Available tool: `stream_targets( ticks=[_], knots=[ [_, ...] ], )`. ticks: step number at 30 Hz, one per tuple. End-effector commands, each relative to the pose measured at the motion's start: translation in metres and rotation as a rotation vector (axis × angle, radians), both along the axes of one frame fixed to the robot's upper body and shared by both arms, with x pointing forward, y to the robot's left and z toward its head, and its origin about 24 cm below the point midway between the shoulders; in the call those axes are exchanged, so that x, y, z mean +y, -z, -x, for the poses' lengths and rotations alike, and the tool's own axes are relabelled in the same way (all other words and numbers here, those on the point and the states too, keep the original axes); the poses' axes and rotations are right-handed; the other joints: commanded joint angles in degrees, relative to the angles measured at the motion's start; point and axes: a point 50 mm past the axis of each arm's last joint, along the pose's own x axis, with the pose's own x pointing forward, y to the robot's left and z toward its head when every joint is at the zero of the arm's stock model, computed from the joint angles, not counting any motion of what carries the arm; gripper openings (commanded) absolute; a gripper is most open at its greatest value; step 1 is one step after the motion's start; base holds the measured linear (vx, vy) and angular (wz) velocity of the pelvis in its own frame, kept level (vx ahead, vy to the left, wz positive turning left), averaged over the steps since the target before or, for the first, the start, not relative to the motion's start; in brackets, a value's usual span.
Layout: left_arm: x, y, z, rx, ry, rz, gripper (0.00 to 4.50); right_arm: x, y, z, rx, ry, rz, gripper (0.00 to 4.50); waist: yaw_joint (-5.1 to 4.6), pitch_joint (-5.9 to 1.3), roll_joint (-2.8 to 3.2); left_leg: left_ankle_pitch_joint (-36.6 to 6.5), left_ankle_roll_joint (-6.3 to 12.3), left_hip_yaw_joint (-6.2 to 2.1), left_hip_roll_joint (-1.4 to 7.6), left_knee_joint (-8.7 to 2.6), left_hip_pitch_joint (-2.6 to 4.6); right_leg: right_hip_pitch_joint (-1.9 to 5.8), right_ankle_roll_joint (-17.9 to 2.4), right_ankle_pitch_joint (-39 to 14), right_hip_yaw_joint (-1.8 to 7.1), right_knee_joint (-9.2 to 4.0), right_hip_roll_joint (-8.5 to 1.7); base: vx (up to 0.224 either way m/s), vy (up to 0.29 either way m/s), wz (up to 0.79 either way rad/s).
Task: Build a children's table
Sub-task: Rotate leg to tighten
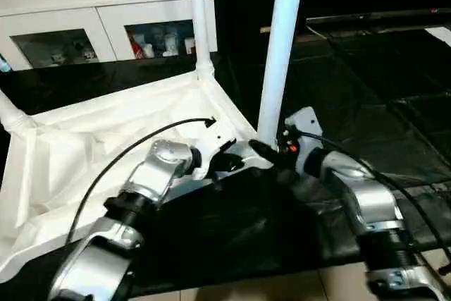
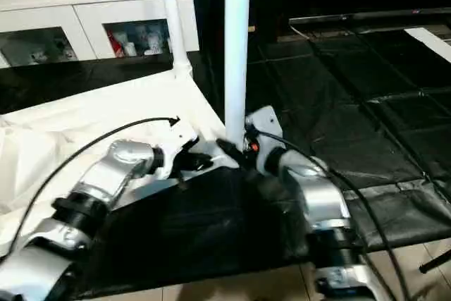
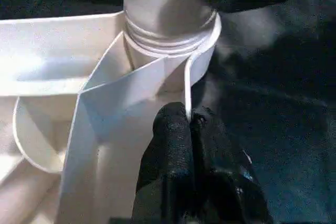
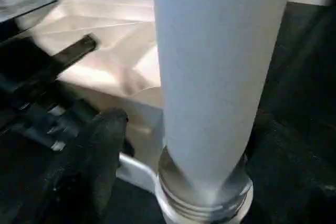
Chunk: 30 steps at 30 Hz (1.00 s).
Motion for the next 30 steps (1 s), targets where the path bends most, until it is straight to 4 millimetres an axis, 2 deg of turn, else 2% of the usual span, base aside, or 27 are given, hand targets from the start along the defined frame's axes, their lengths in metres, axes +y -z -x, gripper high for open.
stream_targets(
  ticks=[1, 4, 5, 7, 9, 16, 21, 22, 26, 30],
  knots=[
    [-0.008, -0.014, 0.005, -0.067, 0.146, 0.029, 0.00, 0.019, -0.003, 0.012, -0.007, -0.233, -0.043, 4.01, 0.33, -3.95, -0.60, -6.4, 6.28, 0.18, 0.72, -3.42, -0.50, 4.18, -11.3, -11.9, 2.59, -3.29, -2.87, 0.000, 0.000, 0.00],
    [-0.003, -0.012, 0.010, -0.056, 0.221, 0.022, 0.00, 0.010, -0.003, 0.013, -0.006, -0.275, -0.019, 4.25, 0.66, -3.96, -0.58, -6.7, 6.42, 0.23, 0.82, -3.42, -0.43, 4.04, -11.8, -11.5, 2.58, -3.17, -2.82, 0.000, 0.000, 0.00],
    [0.004, -0.010, 0.016, -0.028, 0.286, 0.006, 0.00, 0.001, -0.004, 0.016, 0.000, -0.332, 0.000, 4.32, 0.78, -3.95, -0.59, -6.8, 6.35, 0.32, 0.93, -3.39, -0.32, 3.95, -12.1, -11.4, 2.65, -3.13, -2.85, 0.000, 0.000, 0.00],
    [0.008, -0.009, 0.019, -0.012, 0.325, -0.006, 0.00, -0.004, -0.005, 0.019, 0.000, -0.389, 0.018, 4.44, 1.23, -3.91, -0.53, -7.3, 6.40, 0.37, 1.05, -3.44, -0.21, 3.86, -12.2, -12.1, 2.63, -3.15, -2.82, 0.000, 0.000, 0.00],
    [0.011, -0.008, 0.021, -0.004, 0.349, -0.016, 0.00, -0.007, -0.006, 0.021, 0.010, -0.432, 0.025, 4.44, 1.88, -3.91, -0.60, -7.6, 6.12, 0.48, 1.19, -3.46, 0.05, 3.66, -12.2, -12.2, 2.78, -3.14, -2.80, 0.000, 0.000, 0.00],
    [0.018, -0.006, 0.033, 0.042, 0.494, -0.051, 0.00, -0.019, -0.009, 0.029, 0.056, -0.595, 0.045, 4.44, 3.03, -3.79, -0.97, -8.3, 5.59, 0.48, 1.22, -3.58, 0.01, 3.66, -11.2, -15.0, 2.85, -3.22, -2.95, 0.000, 0.000, 0.00],
    [0.022, -0.006, 0.037, 0.051, 0.553, -0.068, 0.00, -0.022, -0.010, 0.030, 0.095, -0.658, 0.043, 3.98, 3.14, -3.87, -0.99, -7.4, 5.52, 0.44, 1.19, -3.52, -0.08, 3.59, -11.0, -15.3, 2.80, -3.21, -2.88, 0.000, 0.000, 0.00],
    [0.022, -0.006, 0.038, 0.052, 0.558, -0.071, 0.00, -0.022, -0.010, 0.029, 0.096, -0.659, 0.047, 3.78, 3.12, -3.88, -1.01, -7.3, 5.46, 0.42, 1.20, -3.51, -0.12, 3.62, -11.0, -15.2, 2.80, -3.17, -2.89, 0.000, 0.000, 0.00],
    [0.023, -0.006, 0.039, 0.051, 0.572, -0.078, 0.00, -0.020, -0.009, 0.029, 0.091, -0.670, 0.047, 3.64, 3.14, -3.94, -1.00, -6.9, 5.27, 0.41, 1.21, -3.51, -0.11, 3.60, -11.0, -14.8, 2.83, -3.08, -2.87, 0.000, 0.000, 0.00],
    [0.022, -0.007, 0.039, 0.051, 0.577, -0.079, 0.00, -0.017, -0.009, 0.030, 0.097, -0.688, 0.030, 3.23, 3.15, -3.93, -1.00, -7.0, 5.32, 0.43, 1.15, -3.48, -0.16, 3.64, -11.0, -14.7, 2.76, -3.10, -2.84, 0.000, 0.000, 0.00]
  ],
)
